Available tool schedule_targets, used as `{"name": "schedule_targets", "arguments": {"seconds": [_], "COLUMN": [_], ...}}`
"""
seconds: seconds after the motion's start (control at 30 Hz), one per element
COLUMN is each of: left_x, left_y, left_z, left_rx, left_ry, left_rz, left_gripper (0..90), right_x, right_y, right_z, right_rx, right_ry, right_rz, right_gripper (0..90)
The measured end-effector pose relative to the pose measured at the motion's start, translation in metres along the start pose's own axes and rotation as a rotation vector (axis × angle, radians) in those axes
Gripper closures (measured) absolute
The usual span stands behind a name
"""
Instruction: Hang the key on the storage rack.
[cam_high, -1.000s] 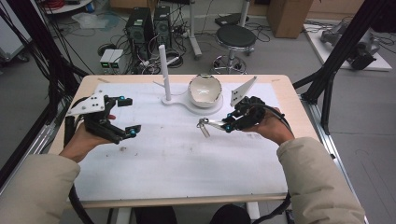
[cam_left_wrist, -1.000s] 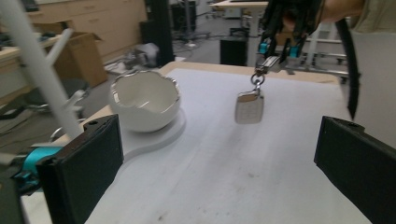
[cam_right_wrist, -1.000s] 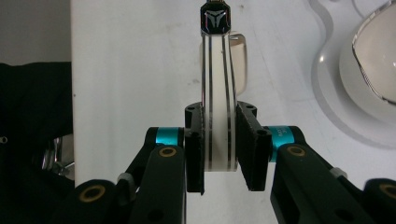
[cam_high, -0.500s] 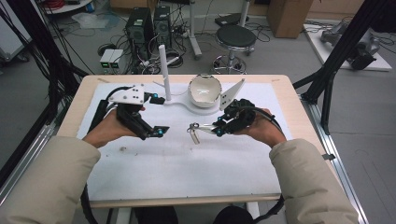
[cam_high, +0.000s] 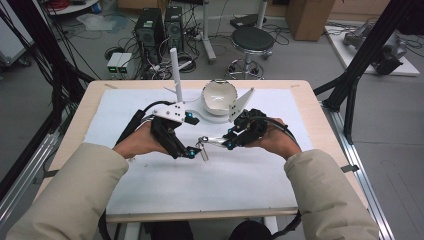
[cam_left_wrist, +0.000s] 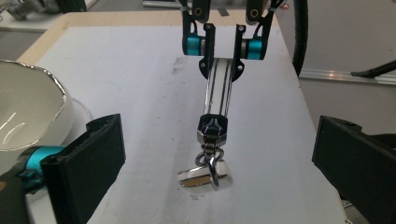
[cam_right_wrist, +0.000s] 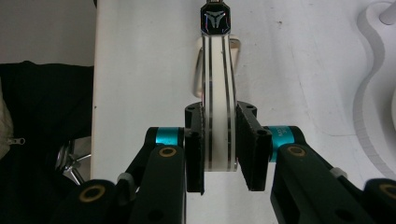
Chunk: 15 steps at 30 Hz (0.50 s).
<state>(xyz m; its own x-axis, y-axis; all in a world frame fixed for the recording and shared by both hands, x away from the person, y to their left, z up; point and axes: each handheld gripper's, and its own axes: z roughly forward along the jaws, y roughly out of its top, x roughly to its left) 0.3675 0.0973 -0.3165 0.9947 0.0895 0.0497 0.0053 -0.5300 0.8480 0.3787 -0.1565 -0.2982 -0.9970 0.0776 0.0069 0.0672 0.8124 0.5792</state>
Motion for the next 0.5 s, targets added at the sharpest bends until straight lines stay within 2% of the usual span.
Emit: {"name": "schedule_targets", "arguments": {"seconds": [0.17, 0.2, 0.23, 0.3, 0.4, 0.5], "left_x": [-0.003, -0.004, -0.004, -0.006, -0.006, -0.005], "left_y": [0.0, 0.0, 0.0, 0.001, 0.001, 0.001], "left_z": [0.011, 0.016, 0.016, 0.021, 0.023, 0.026], "left_rx": [0.046, 0.069, 0.069, 0.096, 0.106, 0.12], "left_ry": [-0.026, -0.039, -0.039, -0.046, -0.046, -0.053], "left_rz": [0.002, 0.014, 0.014, 0.026, 0.035, 0.021], "left_gripper": [3.0, 6.1, 9.0, 10.8, 12.5, 14.0], "right_x": [0.002, 0.002, 0.003, 0.004, 0.004, 0.004], "right_y": [0.002, 0.002, 0.003, 0.003, 0.004, 0.004], "right_z": [0.003, 0.004, 0.005, 0.006, 0.007, 0.008], "right_rx": [0.008, 0.01, 0.014, 0.021, 0.021, 0.028], "right_ry": [0.012, 0.017, 0.021, 0.023, 0.027, 0.025], "right_rz": [-0.011, -0.016, -0.014, -0.015, -0.019, -0.028], "right_gripper": [74.8, 74.8, 74.8, 74.8, 74.8, 74.8]}}
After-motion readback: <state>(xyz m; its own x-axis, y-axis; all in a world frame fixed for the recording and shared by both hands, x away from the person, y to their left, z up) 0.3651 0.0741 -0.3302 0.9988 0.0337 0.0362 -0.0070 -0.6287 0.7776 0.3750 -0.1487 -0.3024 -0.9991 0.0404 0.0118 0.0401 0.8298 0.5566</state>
